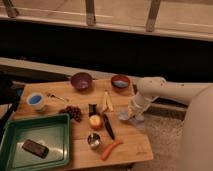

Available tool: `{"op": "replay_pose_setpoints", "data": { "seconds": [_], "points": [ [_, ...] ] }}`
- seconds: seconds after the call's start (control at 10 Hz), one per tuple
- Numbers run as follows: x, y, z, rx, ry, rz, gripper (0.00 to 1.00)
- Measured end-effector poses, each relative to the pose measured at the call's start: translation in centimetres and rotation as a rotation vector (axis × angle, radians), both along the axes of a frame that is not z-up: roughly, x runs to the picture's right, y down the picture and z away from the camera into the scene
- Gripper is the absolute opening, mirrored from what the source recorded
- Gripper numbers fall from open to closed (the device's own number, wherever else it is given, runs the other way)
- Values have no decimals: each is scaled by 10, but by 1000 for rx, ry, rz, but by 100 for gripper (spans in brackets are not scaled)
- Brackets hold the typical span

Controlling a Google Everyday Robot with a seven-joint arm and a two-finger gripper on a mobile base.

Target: Wipe table surface with towel

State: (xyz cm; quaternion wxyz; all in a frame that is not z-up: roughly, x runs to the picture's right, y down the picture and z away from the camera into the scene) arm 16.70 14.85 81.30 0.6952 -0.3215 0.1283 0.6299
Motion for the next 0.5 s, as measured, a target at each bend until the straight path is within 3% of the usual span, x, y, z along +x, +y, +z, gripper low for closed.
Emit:
{"op": "replay_pose_setpoints", "data": {
  "seconds": [0.2, 0.5],
  "points": [
    [-7, -11, 4, 22, -11, -14, 13],
    [-54, -31, 18, 38, -34, -45, 13]
  ]
}}
